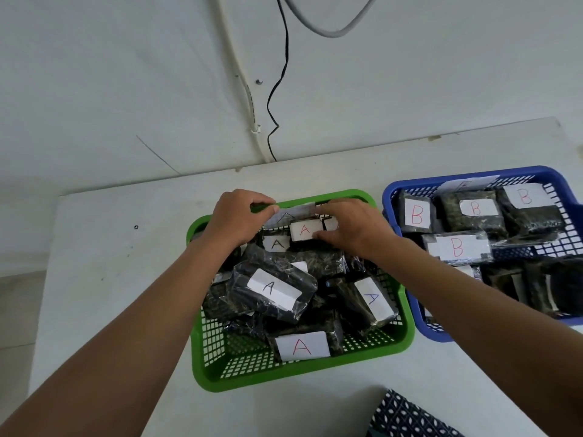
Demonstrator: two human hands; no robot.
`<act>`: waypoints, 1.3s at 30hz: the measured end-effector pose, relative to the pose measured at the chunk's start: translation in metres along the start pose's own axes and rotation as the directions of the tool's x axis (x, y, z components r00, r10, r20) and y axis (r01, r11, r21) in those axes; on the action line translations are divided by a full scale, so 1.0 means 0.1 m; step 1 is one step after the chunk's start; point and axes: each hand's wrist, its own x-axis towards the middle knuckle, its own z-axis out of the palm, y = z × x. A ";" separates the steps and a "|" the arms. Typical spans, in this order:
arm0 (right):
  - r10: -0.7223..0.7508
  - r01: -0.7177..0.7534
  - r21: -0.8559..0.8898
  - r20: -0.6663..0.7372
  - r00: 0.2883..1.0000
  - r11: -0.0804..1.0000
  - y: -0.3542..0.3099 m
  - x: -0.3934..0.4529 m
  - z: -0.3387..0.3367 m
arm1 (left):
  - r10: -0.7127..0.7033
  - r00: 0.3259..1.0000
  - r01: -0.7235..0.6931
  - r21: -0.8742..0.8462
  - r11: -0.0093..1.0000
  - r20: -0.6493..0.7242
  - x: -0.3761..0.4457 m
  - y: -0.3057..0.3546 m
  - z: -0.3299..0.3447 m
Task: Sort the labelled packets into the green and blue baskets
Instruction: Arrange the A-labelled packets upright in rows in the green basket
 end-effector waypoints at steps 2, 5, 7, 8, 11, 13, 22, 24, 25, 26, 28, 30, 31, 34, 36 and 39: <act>0.048 -0.020 0.204 -0.134 0.990 0.979 0.14 -0.11 -0.10 | 0.012 1.000 -0.012 0.020 1.000 0.000 0.01 0.00 0.01; 0.155 -0.048 0.301 -0.343 0.926 0.952 0.35 -0.22 -0.22 | 0.014 1.000 -0.014 0.017 1.000 0.023 0.04 0.04 0.04; 0.170 -0.065 0.299 -0.339 0.925 0.952 0.43 -0.27 -0.25 | 0.019 0.999 -0.019 0.011 1.000 0.047 0.08 0.13 0.09; 0.160 -0.064 0.295 -0.314 0.936 0.953 0.44 -0.29 -0.25 | 0.023 0.998 -0.023 0.012 1.000 0.054 0.10 0.17 0.12; 0.120 -0.051 0.248 -0.269 0.956 0.967 0.40 -0.33 -0.20 | 0.020 0.998 -0.021 0.020 1.000 0.057 0.13 0.28 0.18; 0.083 -0.038 0.167 -0.275 0.958 0.985 0.32 -0.34 -0.16 | 0.009 0.998 -0.010 0.019 1.000 0.058 0.12 0.30 0.16; -0.196 0.216 0.163 -0.129 0.972 0.963 -0.48 0.03 -0.06 | -0.077 0.983 0.085 0.042 0.995 -0.165 -0.31 -0.15 -0.39; -0.244 0.251 0.224 -0.058 0.968 0.942 -0.70 0.16 -0.02 | -0.116 0.965 0.127 0.030 0.992 -0.235 -0.48 -0.33 -0.48; -0.255 0.252 0.256 -0.019 0.967 0.933 -0.81 0.23 0.00 | -0.142 0.955 0.155 0.028 0.988 -0.262 -0.56 -0.41 -0.50; -0.259 0.241 0.305 0.020 0.966 0.921 -0.91 0.29 0.01 | -0.179 0.944 0.190 0.012 0.982 -0.279 -0.64 -0.48 -0.51; -0.230 0.173 0.411 0.095 0.968 0.895 -1.11 0.40 0.04 | -0.283 0.912 0.269 -0.089 0.959 -0.296 -0.77 -0.60 -0.50; -0.165 0.068 0.445 0.184 0.969 0.893 -1.25 0.48 0.09 | -0.359 0.882 0.323 -0.162 0.932 -0.304 -0.86 -0.66 -0.46; -0.125 0.007 0.446 0.236 0.964 0.895 -1.30 0.51 0.12 | -0.370 0.878 0.330 -0.176 0.927 -0.302 -0.89 -0.67 -0.43; 0.045 -0.226 0.470 0.365 0.930 0.853 -1.43 0.55 0.16 | -0.433 0.864 0.327 -0.368 0.871 -0.258 -0.93 -0.68 -0.37; 0.118 -0.311 0.489 0.384 0.916 0.815 -1.52 0.56 0.16 | -0.527 0.824 0.342 -0.556 0.757 -0.210 -0.91 -0.69 -0.36; 0.137 -0.329 0.485 0.389 0.911 0.810 -1.61 0.53 0.21 | -0.613 0.776 0.363 -0.690 0.626 -0.148 -0.89 -0.72 -0.33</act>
